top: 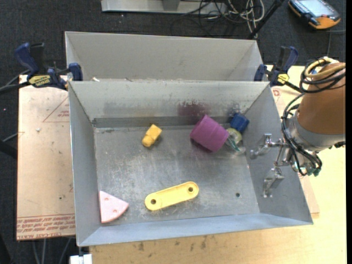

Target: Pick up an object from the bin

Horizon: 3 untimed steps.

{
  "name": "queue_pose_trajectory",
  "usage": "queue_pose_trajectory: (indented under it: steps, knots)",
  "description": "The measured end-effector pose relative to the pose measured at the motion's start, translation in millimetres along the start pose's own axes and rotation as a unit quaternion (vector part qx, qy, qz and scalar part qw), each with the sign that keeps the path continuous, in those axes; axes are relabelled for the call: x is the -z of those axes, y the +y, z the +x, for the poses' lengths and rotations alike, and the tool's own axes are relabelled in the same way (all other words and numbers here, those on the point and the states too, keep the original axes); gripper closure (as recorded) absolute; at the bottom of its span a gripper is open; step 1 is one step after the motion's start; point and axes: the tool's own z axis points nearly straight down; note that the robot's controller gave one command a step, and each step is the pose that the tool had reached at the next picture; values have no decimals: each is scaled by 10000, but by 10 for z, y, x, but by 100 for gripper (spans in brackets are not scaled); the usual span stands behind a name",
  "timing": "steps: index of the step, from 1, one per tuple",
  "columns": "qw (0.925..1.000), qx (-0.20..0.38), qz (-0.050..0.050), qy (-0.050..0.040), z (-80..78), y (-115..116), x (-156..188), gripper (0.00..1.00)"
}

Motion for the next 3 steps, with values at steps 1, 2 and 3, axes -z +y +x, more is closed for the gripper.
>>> queue_pose_trajectory:
  steps: [1, 2, 3]
  knots:
    - [10000, 16, 8, -37, -18, 4, 37, 0]
    - [9996, -265, 12, -75, -87, 335, -453, 0]
    - [9999, -112, -5, 16, -490, 549, -563, 0]
